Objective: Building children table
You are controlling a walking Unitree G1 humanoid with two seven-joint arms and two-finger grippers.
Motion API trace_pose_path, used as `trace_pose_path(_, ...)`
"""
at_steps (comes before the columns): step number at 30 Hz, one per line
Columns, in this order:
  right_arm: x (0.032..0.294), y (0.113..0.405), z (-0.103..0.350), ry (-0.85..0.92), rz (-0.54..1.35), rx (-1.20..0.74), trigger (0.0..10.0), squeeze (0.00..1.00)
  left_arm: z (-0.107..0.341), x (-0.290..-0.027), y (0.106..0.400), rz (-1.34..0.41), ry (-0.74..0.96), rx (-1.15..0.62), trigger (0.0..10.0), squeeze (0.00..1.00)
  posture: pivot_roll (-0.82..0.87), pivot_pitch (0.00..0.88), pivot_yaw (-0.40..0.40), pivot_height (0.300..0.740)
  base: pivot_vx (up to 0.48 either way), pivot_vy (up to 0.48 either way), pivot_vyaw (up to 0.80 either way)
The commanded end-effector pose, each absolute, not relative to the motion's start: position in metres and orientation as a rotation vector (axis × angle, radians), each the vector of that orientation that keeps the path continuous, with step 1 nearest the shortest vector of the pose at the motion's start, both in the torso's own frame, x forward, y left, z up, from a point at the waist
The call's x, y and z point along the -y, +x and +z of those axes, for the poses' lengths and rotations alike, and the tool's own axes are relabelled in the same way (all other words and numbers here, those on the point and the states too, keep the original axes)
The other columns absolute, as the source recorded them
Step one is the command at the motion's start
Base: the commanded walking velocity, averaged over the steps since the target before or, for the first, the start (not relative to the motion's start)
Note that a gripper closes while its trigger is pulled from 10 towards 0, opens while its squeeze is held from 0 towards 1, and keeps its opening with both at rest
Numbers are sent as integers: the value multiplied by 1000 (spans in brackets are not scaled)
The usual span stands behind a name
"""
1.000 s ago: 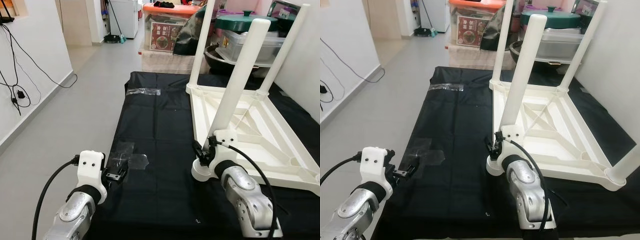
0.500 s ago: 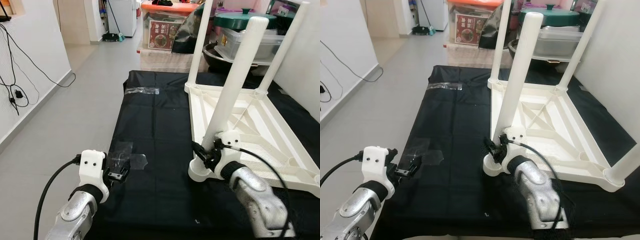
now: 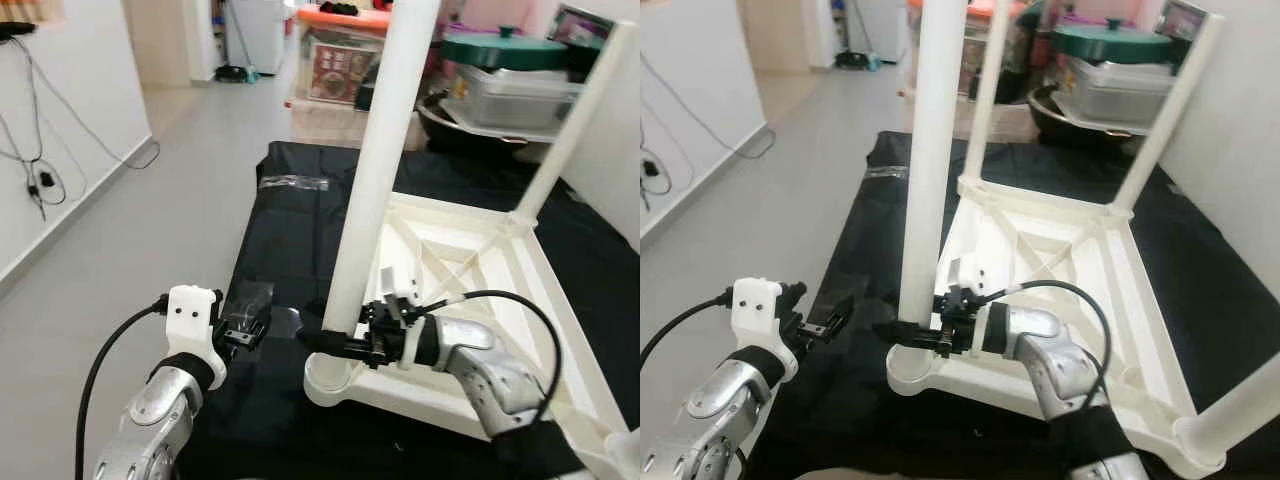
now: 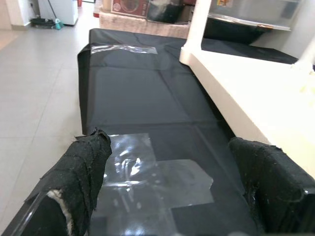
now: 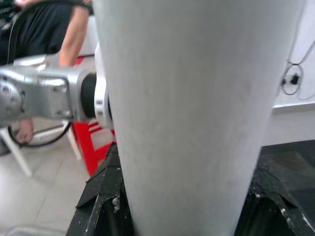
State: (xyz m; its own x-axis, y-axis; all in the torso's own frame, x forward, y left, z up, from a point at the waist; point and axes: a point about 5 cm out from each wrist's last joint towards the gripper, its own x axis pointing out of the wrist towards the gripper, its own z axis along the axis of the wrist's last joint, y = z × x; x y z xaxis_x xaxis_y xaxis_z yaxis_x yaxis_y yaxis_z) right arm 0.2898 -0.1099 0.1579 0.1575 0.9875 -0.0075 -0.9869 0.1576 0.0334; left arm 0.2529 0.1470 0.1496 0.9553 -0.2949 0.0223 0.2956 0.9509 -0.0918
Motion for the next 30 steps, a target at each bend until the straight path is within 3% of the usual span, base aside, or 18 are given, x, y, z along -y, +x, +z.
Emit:
trace_pose_path(1,106,288,157,16,1471,-30,0,0,148,-144,252,-320,-93,3,10000,0,106,0,-119,740,0,0,0)
trace_pose_path(2,106,288,157,16,1471,-30,0,0,148,-144,252,-320,-93,3,10000,0,106,0,-119,740,0,0,0)
trace_pose_path(4,112,295,141,-129,1358,-108,10000,0,146,-143,251,-325,-88,2,10000,0,96,0,-117,740,0,0,0)
trace_pose_path(6,120,301,131,-220,1216,-136,10000,0,145,-142,250,-327,-88,0,10000,0,89,0,-113,740,0,0,0)
trace_pose_path(7,125,305,132,-180,1136,-121,10000,0,144,-141,250,-331,-83,-3,10000,0,85,0,-110,740,0,0,0)
trace_pose_path(8,131,308,134,-125,1086,-103,10000,373,143,-141,250,-336,-78,-5,10000,0,85,0,-110,740,0,0,0)
trace_pose_path(9,136,311,135,-90,1047,-99,10000,1000,143,-140,251,-340,-76,-6,10000,0,75,0,-102,740,0,0,0)
trace_pose_path(19,160,305,144,-42,930,-38,10000,1000,145,-142,252,-354,-78,-1,10000,0,66,0,-91,740,0,0,0)
trace_pose_path(20,160,301,151,-15,937,-12,10000,306,146,-147,251,-345,-74,3,10000,0,65,0,-91,740,0,0,0)
trace_pose_path(21,160,301,151,-15,937,-12,10000,306,146,-147,251,-345,-74,3,10000,0,65,0,-91,740,0,0,0)
trace_pose_path(22,160,297,158,11,938,19,10000,0,148,-155,250,-323,-63,6,10000,0,69,0,-92,740,0,0,0)
trace_pose_path(30,151,297,173,85,817,88,10000,0,153,-186,247,-219,-16,22,10000,0,88,0,-102,740,0,0,0)
